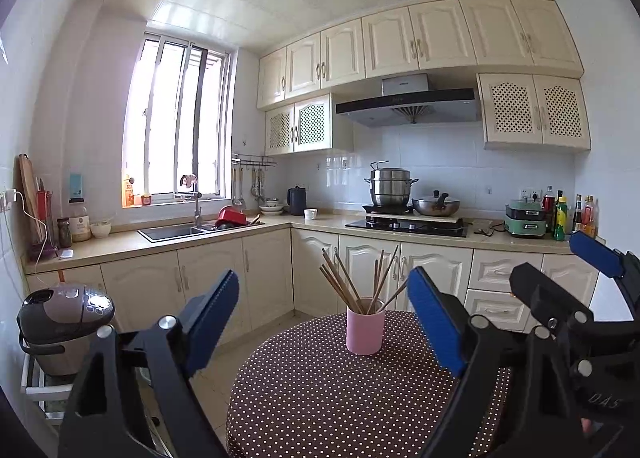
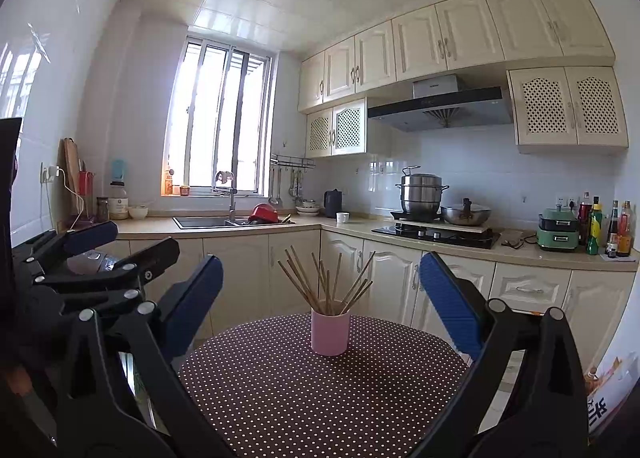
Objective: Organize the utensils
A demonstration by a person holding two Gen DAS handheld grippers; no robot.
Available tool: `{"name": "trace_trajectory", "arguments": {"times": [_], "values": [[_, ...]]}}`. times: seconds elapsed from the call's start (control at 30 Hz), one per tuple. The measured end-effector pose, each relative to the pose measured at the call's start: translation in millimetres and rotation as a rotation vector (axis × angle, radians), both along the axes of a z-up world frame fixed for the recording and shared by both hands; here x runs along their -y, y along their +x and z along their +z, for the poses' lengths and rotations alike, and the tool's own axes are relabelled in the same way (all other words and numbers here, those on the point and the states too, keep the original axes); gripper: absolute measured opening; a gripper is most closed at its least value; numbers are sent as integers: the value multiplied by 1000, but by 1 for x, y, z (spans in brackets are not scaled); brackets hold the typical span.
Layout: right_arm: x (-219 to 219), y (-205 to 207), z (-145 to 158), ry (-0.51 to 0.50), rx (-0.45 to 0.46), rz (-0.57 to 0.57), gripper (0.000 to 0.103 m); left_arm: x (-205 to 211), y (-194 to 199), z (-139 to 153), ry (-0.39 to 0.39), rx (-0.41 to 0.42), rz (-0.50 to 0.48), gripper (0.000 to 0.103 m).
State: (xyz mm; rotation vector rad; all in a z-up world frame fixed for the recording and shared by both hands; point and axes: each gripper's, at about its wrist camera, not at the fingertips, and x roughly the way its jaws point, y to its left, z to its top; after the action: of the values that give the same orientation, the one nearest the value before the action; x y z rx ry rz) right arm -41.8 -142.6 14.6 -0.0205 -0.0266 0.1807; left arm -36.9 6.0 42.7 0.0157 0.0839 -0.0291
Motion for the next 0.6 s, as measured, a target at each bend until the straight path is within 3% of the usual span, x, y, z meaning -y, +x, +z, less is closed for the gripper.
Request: {"name": "trace_trajectory", "arguments": {"times": [0.6], "values": [[4, 1, -1, 10, -6, 11, 97, 7, -3, -1, 6, 41, 2, 85]]}}
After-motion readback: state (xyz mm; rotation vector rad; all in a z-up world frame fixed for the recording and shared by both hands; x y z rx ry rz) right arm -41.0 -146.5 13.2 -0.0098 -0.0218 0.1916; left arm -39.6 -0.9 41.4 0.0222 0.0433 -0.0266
